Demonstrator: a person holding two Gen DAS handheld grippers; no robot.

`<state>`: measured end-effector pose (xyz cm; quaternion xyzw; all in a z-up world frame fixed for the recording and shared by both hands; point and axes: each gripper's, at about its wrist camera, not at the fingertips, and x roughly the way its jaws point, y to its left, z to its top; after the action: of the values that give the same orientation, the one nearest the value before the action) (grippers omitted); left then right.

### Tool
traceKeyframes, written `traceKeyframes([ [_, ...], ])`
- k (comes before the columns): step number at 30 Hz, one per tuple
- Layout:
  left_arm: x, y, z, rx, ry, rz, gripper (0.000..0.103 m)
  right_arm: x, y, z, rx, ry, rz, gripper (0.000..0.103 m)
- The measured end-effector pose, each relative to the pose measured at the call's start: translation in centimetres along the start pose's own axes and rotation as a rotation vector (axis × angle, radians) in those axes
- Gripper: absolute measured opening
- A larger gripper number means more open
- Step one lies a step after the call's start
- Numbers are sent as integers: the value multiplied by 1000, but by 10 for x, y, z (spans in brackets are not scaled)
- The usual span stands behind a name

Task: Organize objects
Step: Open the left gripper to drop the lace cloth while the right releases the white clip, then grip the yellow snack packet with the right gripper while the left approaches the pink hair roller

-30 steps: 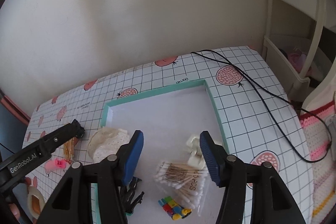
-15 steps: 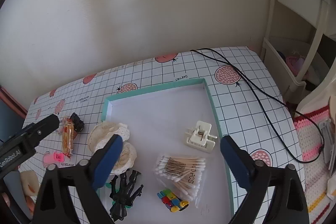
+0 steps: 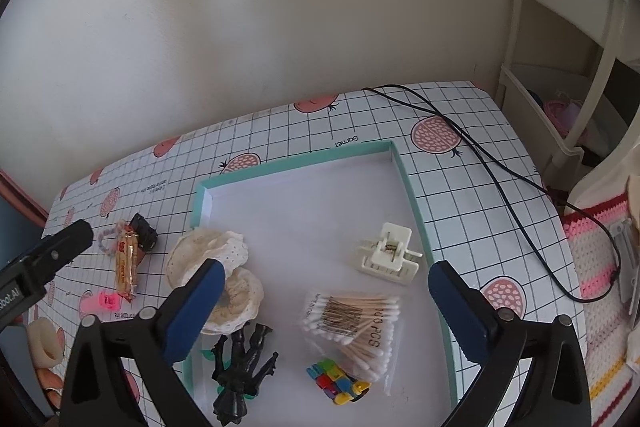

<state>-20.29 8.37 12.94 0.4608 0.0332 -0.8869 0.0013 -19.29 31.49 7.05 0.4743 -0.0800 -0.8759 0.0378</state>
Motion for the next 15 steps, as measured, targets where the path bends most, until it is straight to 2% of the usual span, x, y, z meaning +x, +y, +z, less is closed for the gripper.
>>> traceKeyframes([
  [7, -9, 42, 1, -37, -1, 19, 101, 1, 32, 0, -29, -12, 31, 103],
  [15, -14, 119, -5, -114, 10, 120, 101, 5, 103, -6, -107, -23, 127, 103],
])
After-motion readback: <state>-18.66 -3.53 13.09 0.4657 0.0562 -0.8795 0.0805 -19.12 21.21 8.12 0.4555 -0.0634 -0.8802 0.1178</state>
